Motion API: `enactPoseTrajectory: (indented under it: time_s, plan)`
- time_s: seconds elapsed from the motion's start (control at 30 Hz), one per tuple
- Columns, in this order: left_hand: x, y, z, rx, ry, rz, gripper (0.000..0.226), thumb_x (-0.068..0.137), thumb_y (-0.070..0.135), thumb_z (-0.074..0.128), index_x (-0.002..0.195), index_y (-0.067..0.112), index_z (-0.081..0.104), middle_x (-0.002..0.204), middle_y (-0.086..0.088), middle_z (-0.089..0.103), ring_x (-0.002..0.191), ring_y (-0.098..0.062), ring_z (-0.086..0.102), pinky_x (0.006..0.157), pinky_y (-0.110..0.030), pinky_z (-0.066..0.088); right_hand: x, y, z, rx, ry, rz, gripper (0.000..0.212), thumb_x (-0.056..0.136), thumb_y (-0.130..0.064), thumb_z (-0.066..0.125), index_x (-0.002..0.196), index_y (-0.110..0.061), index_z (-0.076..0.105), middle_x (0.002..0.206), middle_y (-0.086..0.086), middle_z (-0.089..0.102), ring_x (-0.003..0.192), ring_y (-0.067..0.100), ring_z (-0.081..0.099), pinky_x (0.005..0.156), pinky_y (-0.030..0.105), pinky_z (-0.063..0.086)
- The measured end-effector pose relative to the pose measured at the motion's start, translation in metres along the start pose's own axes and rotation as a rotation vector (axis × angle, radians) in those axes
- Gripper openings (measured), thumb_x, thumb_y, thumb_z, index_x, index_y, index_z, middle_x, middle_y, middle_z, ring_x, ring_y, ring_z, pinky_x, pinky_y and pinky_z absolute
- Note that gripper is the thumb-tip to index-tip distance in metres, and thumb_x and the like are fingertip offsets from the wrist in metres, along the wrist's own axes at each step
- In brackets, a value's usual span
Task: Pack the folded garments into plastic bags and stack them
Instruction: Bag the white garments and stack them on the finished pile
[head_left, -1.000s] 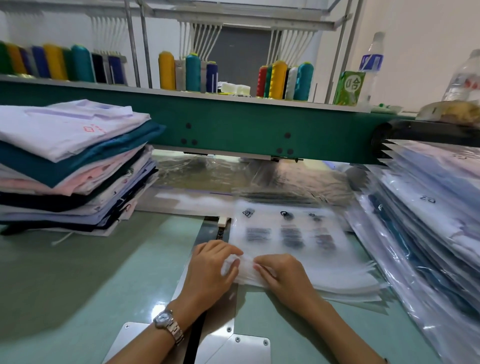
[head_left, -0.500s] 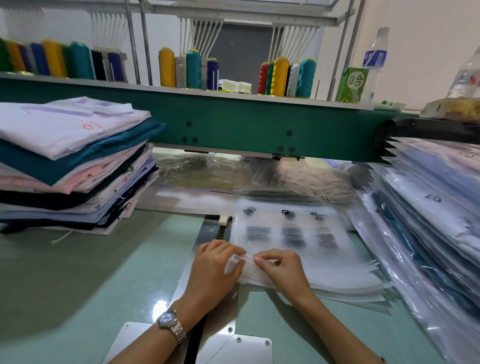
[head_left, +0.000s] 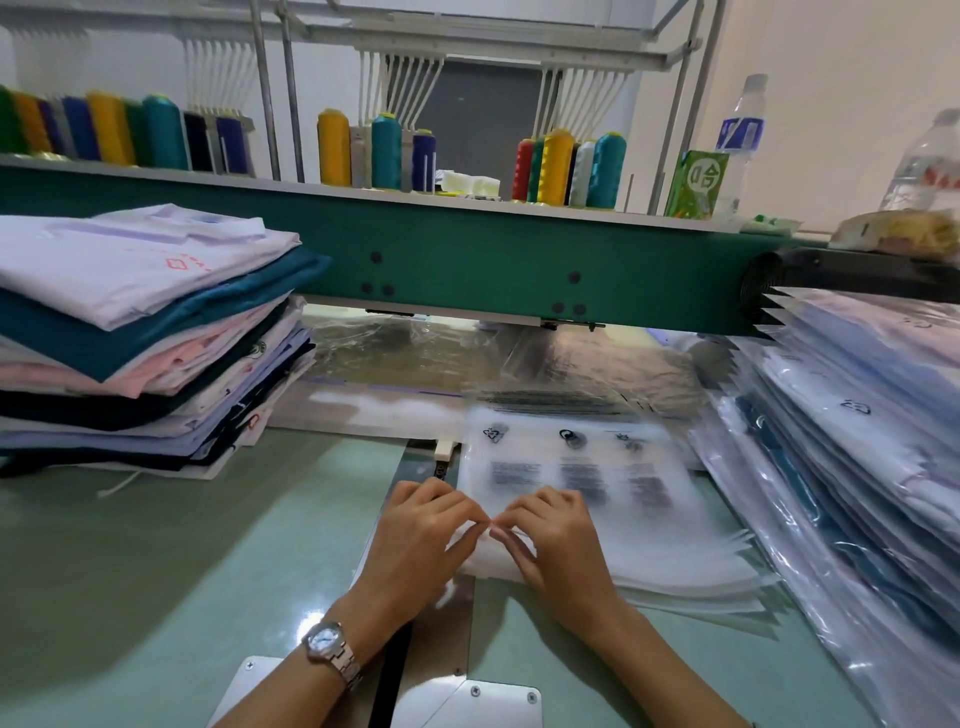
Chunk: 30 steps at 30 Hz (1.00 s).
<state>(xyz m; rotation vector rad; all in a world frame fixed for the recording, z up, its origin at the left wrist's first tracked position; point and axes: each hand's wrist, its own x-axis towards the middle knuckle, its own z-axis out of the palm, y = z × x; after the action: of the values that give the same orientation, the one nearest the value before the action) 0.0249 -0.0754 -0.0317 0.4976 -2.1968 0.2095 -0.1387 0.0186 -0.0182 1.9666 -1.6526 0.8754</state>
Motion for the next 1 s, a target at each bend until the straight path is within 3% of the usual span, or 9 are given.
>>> enactPoseTrajectory:
  time_s: [0.2, 0.47, 0.73, 0.93, 1.0]
  plan:
    - [0.006, -0.005, -0.004, 0.087, 0.074, 0.023, 0.011, 0.088, 0.029, 0.063, 0.079, 0.029, 0.071, 0.083, 0.018, 0.070, 0.079, -0.010, 0.064, 0.072, -0.030, 0.039, -0.002, 0.018, -0.018, -0.129, -0.052, -0.055, 0.009, 0.075, -0.019, 0.077, 0.074, -0.019, 0.069, 0.078, -0.007, 0.066, 0.073, 0.018, 0.059, 0.068, 0.031, 0.039]
    - [0.004, -0.022, -0.008, 0.095, 0.092, -0.129, 0.004, 0.082, 0.026, 0.067, 0.082, 0.028, 0.071, 0.083, 0.018, 0.070, 0.079, -0.009, 0.061, 0.071, -0.030, 0.036, -0.018, 0.063, -0.063, -0.290, -0.138, 0.041, 0.016, 0.065, -0.017, 0.085, 0.066, -0.019, 0.070, 0.075, -0.002, 0.061, 0.068, 0.022, 0.059, 0.061, 0.034, 0.046]
    - [0.000, -0.031, -0.009, 0.120, 0.073, -0.228, 0.027, 0.091, 0.040, 0.047, 0.085, 0.029, 0.071, 0.084, 0.017, 0.069, 0.074, -0.011, 0.059, 0.066, -0.032, 0.035, -0.042, 0.096, -0.094, -0.461, -0.172, 0.191, 0.024, 0.056, -0.017, 0.092, 0.062, -0.021, 0.070, 0.066, -0.004, 0.059, 0.059, 0.022, 0.058, 0.058, 0.035, 0.043]
    - [-0.001, -0.036, -0.014, 0.120, 0.082, -0.269, 0.026, 0.091, 0.040, 0.048, 0.084, 0.028, 0.070, 0.082, 0.016, 0.069, 0.074, -0.013, 0.060, 0.066, -0.034, 0.036, -0.057, 0.113, -0.099, -0.427, -0.173, 0.409, 0.013, 0.069, -0.013, 0.085, 0.068, -0.020, 0.073, 0.072, -0.003, 0.062, 0.068, 0.024, 0.062, 0.068, 0.035, 0.039]
    - [-0.002, -0.036, -0.015, 0.115, 0.077, -0.276, 0.028, 0.091, 0.041, 0.047, 0.084, 0.028, 0.070, 0.082, 0.016, 0.069, 0.072, -0.012, 0.060, 0.065, -0.033, 0.036, -0.060, 0.115, -0.102, -0.475, -0.178, 0.468, 0.006, 0.077, -0.020, 0.079, 0.076, -0.023, 0.074, 0.079, -0.005, 0.063, 0.076, 0.022, 0.062, 0.074, 0.035, 0.037]
